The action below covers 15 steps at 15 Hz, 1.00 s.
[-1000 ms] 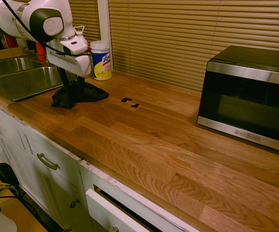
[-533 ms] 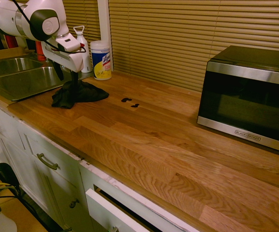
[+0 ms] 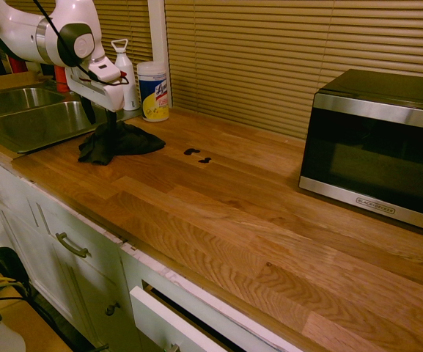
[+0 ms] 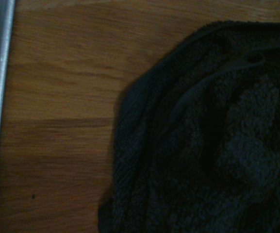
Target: Clear the spill
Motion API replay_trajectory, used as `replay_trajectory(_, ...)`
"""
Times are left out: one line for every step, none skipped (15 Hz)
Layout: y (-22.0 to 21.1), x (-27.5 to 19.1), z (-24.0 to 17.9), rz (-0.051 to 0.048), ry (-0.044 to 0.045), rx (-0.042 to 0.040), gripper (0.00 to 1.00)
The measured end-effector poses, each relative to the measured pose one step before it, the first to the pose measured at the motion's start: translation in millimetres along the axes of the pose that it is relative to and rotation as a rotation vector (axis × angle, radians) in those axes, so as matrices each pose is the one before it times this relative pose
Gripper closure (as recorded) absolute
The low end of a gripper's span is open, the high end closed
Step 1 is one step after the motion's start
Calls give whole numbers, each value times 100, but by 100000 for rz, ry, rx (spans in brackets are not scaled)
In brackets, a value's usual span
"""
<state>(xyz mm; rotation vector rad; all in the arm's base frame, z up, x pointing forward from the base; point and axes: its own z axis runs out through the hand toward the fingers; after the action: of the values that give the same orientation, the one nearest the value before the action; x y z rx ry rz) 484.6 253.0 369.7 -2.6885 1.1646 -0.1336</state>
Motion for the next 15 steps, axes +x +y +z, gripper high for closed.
replay_trajectory(-88, 184, 736, 760, 500, -947, 0)
replay_trajectory(-55, 175, 691, 940, 613, -1277, 0)
replay_trajectory(22, 172, 685, 788, 521, -1310, 100)
replay_trajectory(-11, 156, 622, 497, 191, -970, 100)
replay_trajectory(44, 91, 630, 145, -8, -748, 100)
replay_trajectory(13, 12, 455, -25, 1, -345, 100)
replay_trajectory(25, 38, 340, 37, 167, -365, 100)
replay_trajectory(7, 15, 177, -65, 373, -307, 100)
replay_trajectory(-5, 4, 116, -147, 272, -189, 100)
replay_trajectory(19, 53, 77, -174, 187, -133, 100)
replay_trajectory(17, 54, 72, -340, 309, -147, 100)
replay_trajectory(13, 52, 93, -499, 411, -109, 100)
replay_trajectory(-10, 11, 46, -369, 282, 45, 100)
replay_trajectory(-30, -33, 56, -550, 344, 101, 100)
replay_trajectory(-44, -33, 68, -928, 634, 162, 100)
